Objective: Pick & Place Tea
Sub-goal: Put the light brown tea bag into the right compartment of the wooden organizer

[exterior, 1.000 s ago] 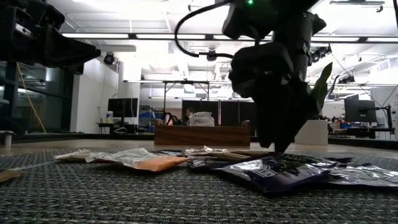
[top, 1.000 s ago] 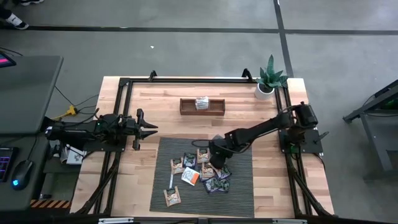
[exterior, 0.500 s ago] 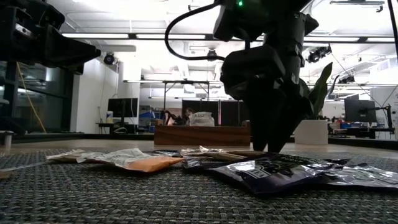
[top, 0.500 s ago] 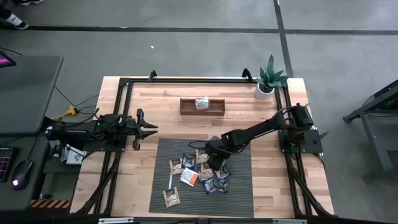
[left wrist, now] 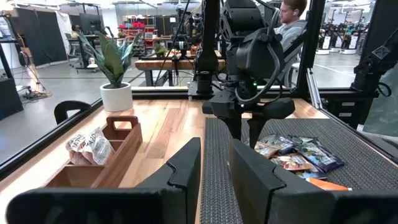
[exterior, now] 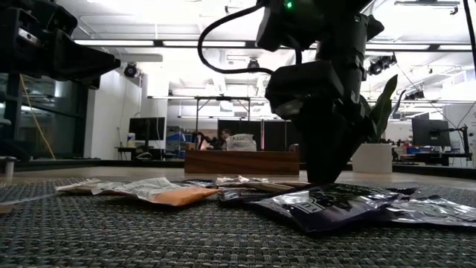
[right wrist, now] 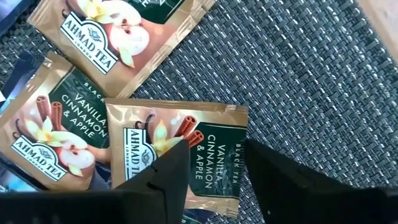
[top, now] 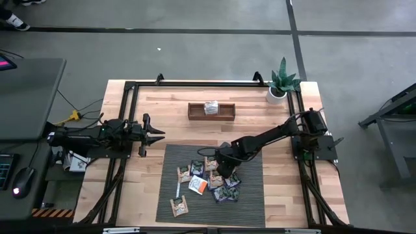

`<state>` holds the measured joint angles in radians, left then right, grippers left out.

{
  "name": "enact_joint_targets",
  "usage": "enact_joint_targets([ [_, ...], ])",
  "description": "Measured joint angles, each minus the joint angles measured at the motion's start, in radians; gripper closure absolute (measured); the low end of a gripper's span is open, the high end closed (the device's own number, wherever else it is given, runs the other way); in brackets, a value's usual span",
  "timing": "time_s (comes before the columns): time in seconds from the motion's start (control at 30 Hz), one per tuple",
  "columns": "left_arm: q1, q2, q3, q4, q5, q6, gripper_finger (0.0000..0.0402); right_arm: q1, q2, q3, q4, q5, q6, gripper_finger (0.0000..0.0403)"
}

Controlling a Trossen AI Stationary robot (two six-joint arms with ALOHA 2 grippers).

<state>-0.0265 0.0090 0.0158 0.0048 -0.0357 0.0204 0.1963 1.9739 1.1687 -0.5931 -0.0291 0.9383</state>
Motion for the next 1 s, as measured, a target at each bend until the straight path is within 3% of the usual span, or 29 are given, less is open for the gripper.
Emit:
enact_joint_targets([
  [0.6,0.0,0.0,0.0,0.0,0.0,0.0,0.0319,-0.001,0.001,-0.001,-0.014,0.043,-0.029,0.0395],
  [1.0,0.0,0.0,0.0,0.0,0.0,0.0,0.0319,0.004,-0.015,0.07,-0.108,0.103,-0.111,0.0402],
])
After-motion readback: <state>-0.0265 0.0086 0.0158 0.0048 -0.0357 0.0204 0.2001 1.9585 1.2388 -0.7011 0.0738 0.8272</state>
